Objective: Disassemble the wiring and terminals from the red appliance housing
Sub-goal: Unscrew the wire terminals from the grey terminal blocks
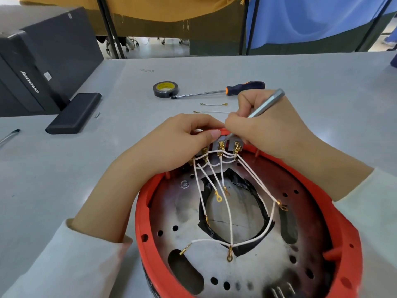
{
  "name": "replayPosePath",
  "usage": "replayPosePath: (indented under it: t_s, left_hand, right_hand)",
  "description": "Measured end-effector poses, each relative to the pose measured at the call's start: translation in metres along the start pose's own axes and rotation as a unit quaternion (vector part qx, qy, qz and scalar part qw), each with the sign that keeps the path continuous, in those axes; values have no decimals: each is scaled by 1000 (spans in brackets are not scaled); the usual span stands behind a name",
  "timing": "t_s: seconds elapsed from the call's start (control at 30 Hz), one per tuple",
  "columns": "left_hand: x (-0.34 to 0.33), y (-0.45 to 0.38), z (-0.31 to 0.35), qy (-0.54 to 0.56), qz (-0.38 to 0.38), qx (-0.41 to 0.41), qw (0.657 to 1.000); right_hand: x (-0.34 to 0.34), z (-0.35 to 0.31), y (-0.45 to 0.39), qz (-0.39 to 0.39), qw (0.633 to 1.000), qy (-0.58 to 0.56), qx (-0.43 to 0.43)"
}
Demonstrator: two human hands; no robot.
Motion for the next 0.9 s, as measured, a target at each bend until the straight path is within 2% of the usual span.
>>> replayPosePath:
  t_s: [0.37,0.7,0.9]
  left_hand:
    - [0,-1,-3,7,2,11,1000]
    - [-1,-1,-4,22,-1,27,999]
    - [-1,0,-2,16,-2,19,1000]
  right_hand:
    - [0,-1,-1,10,999,27,32]
    - [-8,2,-15,-42,997,4,-60]
    - [-8,-1,-12,-12,999,37,-19]
Point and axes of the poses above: each hand's wrist, its own y-axis away from the middle knuckle, its own x-axis out of the back of the hand, z = x × y, the point moved 4 cm from there along -y, towards the middle knuckle, and after that the axes turned 8 degrees about z, right-handed, at the moved point
